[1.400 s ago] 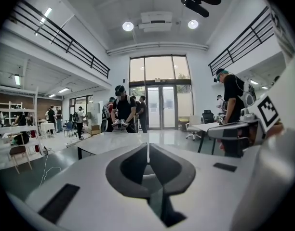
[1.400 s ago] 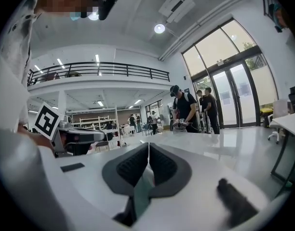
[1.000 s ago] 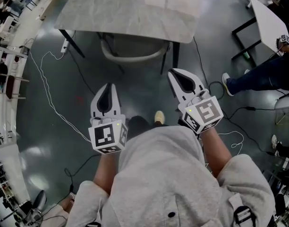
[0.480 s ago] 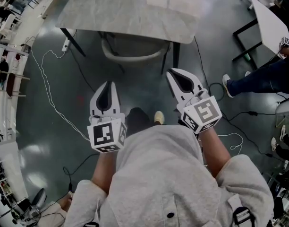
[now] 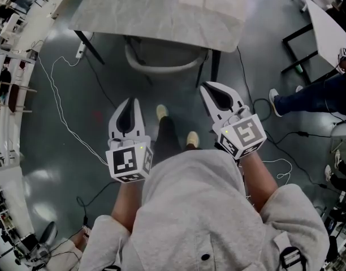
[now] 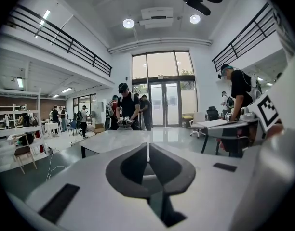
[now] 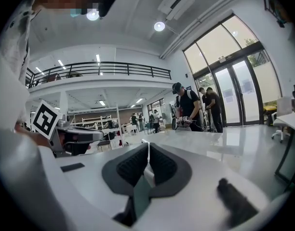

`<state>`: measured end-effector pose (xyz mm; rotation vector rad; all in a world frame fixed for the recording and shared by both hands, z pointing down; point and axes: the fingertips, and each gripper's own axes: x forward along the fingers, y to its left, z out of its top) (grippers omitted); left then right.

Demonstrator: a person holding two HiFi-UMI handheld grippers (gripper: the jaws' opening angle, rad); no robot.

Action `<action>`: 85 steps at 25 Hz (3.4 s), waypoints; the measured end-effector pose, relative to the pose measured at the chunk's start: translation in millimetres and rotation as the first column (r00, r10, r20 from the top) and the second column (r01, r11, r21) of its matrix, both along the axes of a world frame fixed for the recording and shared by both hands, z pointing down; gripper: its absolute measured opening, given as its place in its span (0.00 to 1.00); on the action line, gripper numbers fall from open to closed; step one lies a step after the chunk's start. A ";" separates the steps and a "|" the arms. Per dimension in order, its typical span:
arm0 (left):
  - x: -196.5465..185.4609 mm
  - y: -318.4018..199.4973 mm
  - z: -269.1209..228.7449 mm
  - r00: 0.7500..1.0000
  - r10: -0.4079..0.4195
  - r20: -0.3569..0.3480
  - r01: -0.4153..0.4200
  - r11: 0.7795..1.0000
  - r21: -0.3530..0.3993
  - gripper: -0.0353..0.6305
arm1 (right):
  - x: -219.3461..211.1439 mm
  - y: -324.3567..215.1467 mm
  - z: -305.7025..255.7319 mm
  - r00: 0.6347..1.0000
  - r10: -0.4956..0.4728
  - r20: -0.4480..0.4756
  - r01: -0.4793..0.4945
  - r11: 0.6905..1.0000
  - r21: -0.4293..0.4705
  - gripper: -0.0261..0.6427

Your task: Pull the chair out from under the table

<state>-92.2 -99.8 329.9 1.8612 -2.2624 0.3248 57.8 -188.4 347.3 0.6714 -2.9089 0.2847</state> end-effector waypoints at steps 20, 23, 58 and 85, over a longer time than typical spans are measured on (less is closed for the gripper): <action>-78.1 -84.5 30.8 0.993 0.077 -0.090 -0.081 0.996 -0.045 0.09 | -69.8 -67.9 35.3 0.986 0.046 -0.163 -0.046 0.999 0.003 0.08; -95.4 -103.2 40.3 0.991 0.090 -0.100 -0.096 0.994 -0.057 0.09 | -86.7 -85.9 42.6 0.982 0.046 -0.182 -0.047 0.999 -0.001 0.08; -106.6 -193.3 204.2 0.632 0.659 -0.409 -0.774 0.513 -0.370 0.31 | -153.3 -135.2 177.2 0.762 -0.276 -0.586 0.207 0.961 -0.184 0.32; -82.3 -140.9 345.3 0.052 0.876 -0.480 -0.676 -0.323 -0.663 0.45 | -139.4 -84.6 358.1 0.097 -0.561 -0.822 0.557 0.715 -0.422 0.36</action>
